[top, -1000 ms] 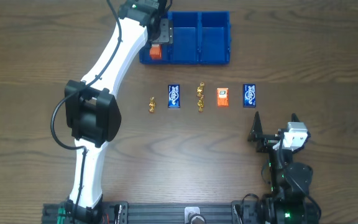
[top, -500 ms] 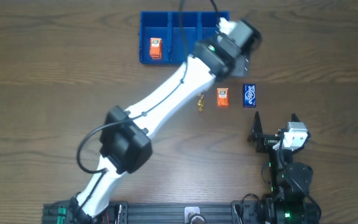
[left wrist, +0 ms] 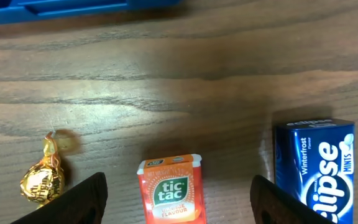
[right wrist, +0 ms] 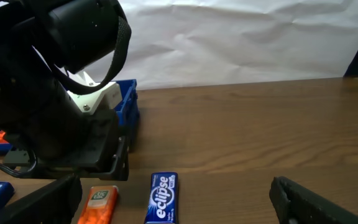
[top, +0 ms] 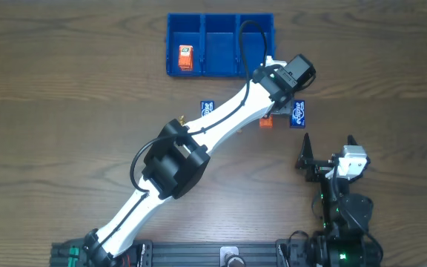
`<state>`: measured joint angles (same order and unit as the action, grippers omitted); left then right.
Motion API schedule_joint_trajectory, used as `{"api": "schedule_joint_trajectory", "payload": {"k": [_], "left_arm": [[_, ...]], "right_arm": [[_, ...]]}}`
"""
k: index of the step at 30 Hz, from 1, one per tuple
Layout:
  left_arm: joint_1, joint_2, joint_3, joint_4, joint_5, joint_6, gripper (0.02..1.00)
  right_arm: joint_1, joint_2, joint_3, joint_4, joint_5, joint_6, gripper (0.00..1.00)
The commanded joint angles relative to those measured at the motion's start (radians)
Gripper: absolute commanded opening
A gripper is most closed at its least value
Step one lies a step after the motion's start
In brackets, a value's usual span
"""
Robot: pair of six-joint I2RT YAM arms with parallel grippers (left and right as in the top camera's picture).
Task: Sort Candies Into Trays
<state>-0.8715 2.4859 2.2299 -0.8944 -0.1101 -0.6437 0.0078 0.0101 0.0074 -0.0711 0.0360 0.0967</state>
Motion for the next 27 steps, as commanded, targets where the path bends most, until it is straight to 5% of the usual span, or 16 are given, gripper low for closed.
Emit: {"api": "schedule_joint_trajectory", "payload": {"k": [1, 27], "left_arm": [[0.009, 0.045, 0.013, -0.014, 0.011, -0.016, 0.739], [-0.005, 0.074, 0.009, -0.062, 0.097, -0.08, 0.638]], "right_arm": [[0.003, -0.007, 0.0, -0.01, -0.005, -0.008, 1.0], [0.003, -0.007, 0.0, -0.01, -0.005, -0.008, 1.0]]}}
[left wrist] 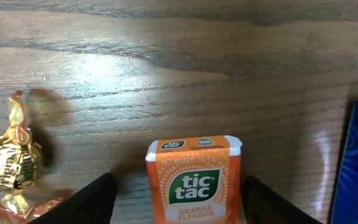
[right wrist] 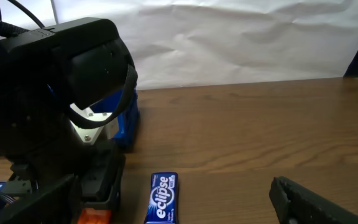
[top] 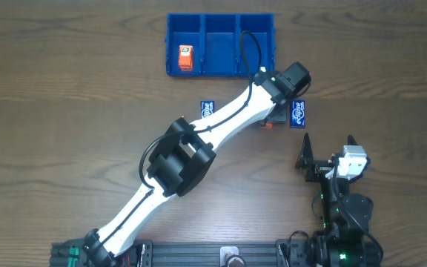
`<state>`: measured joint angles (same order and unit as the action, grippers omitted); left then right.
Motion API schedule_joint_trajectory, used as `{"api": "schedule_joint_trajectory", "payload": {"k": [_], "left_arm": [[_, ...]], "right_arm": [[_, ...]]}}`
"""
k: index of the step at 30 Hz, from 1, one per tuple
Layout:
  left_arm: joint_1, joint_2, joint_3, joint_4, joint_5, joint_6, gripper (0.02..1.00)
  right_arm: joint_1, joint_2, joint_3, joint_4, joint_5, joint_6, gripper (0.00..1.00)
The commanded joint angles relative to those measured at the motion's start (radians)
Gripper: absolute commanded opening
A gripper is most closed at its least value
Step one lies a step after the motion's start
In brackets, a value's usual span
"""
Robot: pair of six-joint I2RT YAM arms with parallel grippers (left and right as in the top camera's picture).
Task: Sort Candies Into Trays
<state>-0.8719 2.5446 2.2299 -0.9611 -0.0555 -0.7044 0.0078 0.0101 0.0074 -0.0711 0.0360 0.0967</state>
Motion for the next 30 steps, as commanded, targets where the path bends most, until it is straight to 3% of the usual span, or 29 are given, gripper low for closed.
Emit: {"api": "schedule_joint_trajectory", "payload": {"k": [1, 9, 17, 21, 26, 30], "left_arm": [[-0.006, 0.016, 0.009, 0.004, 0.049, -0.029, 0.63], [-0.015, 0.016, 0.009, 0.004, 0.061, -0.064, 0.393], [-0.021, 0.014, 0.01, 0.02, 0.056, -0.078, 0.351], [-0.001, -0.047, 0.01, 0.061, 0.003, -0.056, 0.349], [0.133, -0.24, 0.01, 0.109, -0.099, 0.106, 0.356], [0.266, -0.339, 0.01, 0.101, -0.105, 0.195, 0.345]], "right_arm": [[0.003, -0.007, 0.0, -0.01, -0.005, -0.008, 1.0], [0.003, -0.007, 0.0, -0.01, -0.005, -0.008, 1.0], [0.003, -0.007, 0.0, -0.01, -0.005, -0.008, 1.0], [0.003, -0.007, 0.0, -0.01, -0.005, -0.008, 1.0], [0.003, -0.007, 0.0, -0.01, -0.005, -0.008, 1.0], [0.003, -0.007, 0.0, -0.01, -0.005, -0.008, 1.0]]}}
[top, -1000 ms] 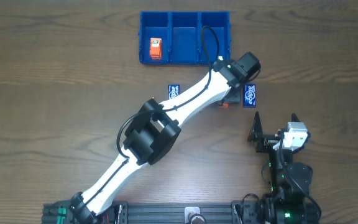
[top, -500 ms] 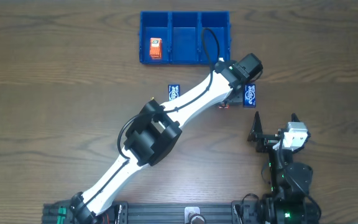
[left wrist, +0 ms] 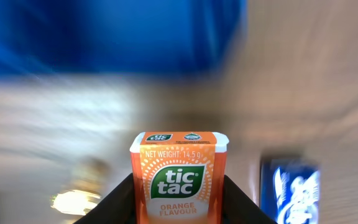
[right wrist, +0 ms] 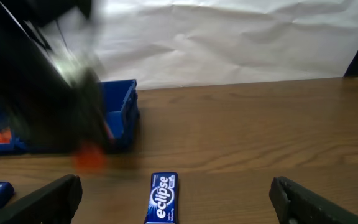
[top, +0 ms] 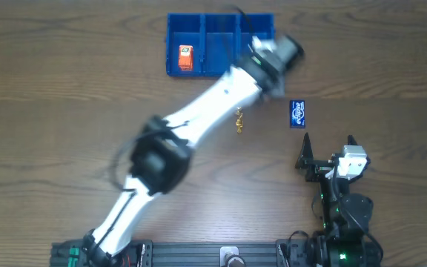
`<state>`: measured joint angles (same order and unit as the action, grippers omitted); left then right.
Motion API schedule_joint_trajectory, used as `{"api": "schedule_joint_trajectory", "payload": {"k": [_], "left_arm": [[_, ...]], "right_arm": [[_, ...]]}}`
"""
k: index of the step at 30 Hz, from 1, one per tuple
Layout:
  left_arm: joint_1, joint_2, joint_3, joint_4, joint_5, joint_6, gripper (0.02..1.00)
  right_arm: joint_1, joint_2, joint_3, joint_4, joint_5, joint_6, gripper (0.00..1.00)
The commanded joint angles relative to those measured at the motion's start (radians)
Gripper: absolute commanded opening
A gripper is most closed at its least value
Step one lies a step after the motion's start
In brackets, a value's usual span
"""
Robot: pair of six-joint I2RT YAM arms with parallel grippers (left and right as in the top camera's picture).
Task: Sort Candies Into Trays
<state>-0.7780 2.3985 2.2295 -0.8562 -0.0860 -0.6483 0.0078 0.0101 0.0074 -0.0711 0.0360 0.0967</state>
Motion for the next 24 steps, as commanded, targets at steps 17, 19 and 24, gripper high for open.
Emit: {"api": "schedule_joint_trajectory", "payload": {"k": [17, 19, 24], "left_arm": [[0.379, -0.211, -0.172, 0.055, -0.035, 0.37, 0.347], [0.39, -0.211, -0.206, 0.069, -0.035, 0.377, 0.349], [0.405, -0.211, -0.224, 0.083, -0.024, 0.388, 0.351]], "right_arm": [[0.003, -0.007, 0.0, -0.01, -0.005, -0.008, 1.0], [0.003, -0.007, 0.0, -0.01, -0.005, -0.008, 1.0], [0.003, -0.007, 0.0, -0.01, -0.005, -0.009, 1.0]]}}
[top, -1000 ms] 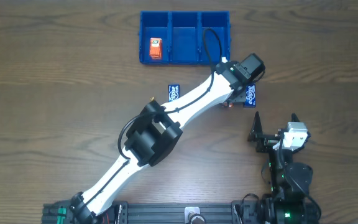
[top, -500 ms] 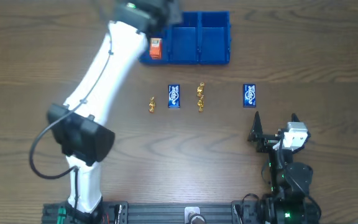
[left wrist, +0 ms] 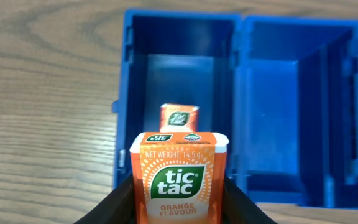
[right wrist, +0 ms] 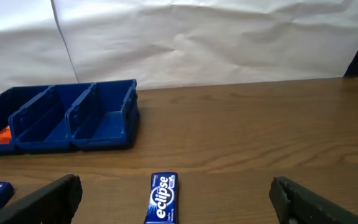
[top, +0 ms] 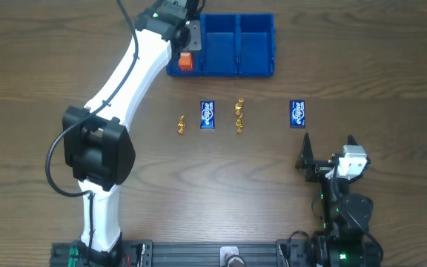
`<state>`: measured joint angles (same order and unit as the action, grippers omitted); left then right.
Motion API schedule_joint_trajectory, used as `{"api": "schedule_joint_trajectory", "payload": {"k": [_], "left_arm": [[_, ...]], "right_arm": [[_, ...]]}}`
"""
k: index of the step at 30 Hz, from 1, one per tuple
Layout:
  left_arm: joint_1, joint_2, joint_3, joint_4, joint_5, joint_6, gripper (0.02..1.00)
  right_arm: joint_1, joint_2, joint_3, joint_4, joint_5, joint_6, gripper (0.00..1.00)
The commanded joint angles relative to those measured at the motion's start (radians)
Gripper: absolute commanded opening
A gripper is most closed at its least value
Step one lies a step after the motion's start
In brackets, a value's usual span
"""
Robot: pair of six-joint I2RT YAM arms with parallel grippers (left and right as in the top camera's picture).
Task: Sort Candies Into Trays
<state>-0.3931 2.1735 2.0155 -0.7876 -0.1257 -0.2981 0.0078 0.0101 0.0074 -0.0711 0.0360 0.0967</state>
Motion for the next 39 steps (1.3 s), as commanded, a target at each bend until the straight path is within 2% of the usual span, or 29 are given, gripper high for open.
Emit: {"api": "schedule_joint_trajectory", "payload": {"k": [1, 12, 14, 16, 17, 22, 24, 28, 31, 34, 39], "left_arm": [[0.02, 0.014, -0.01, 0.018, 0.016, 0.038, 0.349], [0.02, 0.014, -0.01, 0.056, 0.034, 0.082, 0.402], [0.02, 0.014, -0.01, 0.055, 0.042, 0.082, 0.592], [0.02, 0.014, -0.011, 0.055, 0.044, 0.082, 0.954], [0.02, 0.014, -0.011, 0.055, 0.046, 0.081, 1.0], [0.021, -0.06, -0.022, 0.071, 0.056, 0.064, 0.998], [0.022, -0.163, -0.094, 0.142, 0.056, 0.058, 1.0], [0.042, -0.536, -0.436, 0.433, 0.074, 0.058, 0.998], [0.055, -0.837, -0.674, 0.505, 0.012, 0.067, 0.998], [0.129, -1.094, -0.855, 0.508, 0.026, 0.096, 1.0], [0.304, -1.451, -1.138, 0.536, 0.14, 0.235, 1.0]], "right_arm": [[0.003, -0.007, 0.0, -0.01, -0.005, -0.008, 1.0], [0.003, -0.007, 0.0, -0.01, -0.005, -0.008, 1.0], [0.003, -0.007, 0.0, -0.01, -0.005, -0.008, 1.0], [0.003, -0.007, 0.0, -0.01, -0.005, -0.008, 1.0], [0.003, -0.007, 0.0, -0.01, -0.005, -0.008, 1.0], [0.003, -0.007, 0.0, -0.01, -0.005, -0.008, 1.0], [0.003, -0.007, 0.0, -0.01, -0.005, -0.008, 1.0], [0.003, -0.007, 0.0, -0.01, -0.005, -0.008, 1.0], [0.003, -0.007, 0.0, -0.01, -0.005, -0.008, 1.0], [0.003, -0.007, 0.0, -0.01, -0.005, -0.008, 1.0], [0.003, -0.007, 0.0, -0.01, -0.005, -0.008, 1.0]]}}
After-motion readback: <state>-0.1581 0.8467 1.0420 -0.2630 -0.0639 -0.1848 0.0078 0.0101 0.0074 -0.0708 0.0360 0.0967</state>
